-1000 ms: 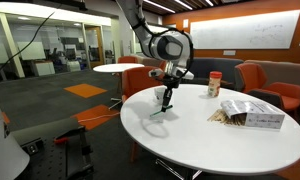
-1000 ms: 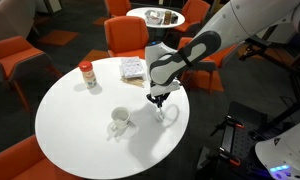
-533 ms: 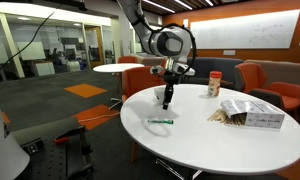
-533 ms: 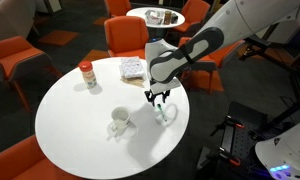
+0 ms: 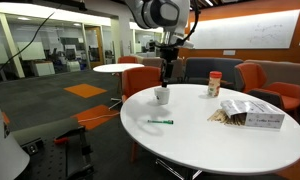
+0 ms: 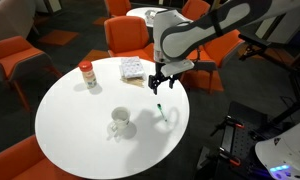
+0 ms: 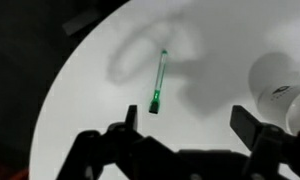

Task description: Remove the pen from the mug and put it on the table

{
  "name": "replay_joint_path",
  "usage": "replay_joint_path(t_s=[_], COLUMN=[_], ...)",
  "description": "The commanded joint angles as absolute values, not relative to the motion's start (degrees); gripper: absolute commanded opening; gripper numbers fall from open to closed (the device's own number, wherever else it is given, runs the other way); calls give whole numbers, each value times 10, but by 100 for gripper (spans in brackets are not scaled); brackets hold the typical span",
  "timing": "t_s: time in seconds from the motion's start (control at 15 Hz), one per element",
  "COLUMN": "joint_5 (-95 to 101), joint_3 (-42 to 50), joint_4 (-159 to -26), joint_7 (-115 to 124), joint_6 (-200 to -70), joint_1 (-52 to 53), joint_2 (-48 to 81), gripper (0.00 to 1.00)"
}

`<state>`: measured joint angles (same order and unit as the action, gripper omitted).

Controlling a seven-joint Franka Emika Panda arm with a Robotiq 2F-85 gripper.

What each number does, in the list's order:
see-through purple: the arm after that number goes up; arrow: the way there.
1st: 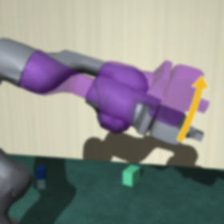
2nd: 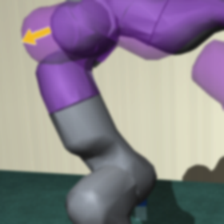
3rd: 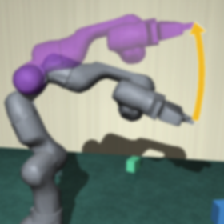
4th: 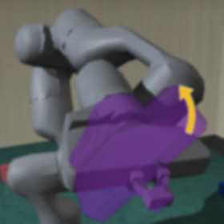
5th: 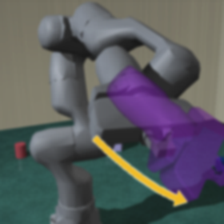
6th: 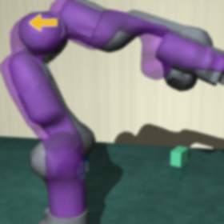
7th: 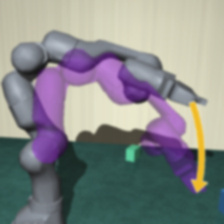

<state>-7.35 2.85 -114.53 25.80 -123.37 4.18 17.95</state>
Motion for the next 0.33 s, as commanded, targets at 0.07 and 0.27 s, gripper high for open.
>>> replay_joint_path(t_s=[0.07, 0.27], joint_5=[-69, -62], joint_3=[19, 17], joint_4=[-1183, -1198], joint_7=[205, 187], joint_6=[-1200, -1197], joint_1=[34, 34], joint_2=[123, 106], gripper=[100, 100])
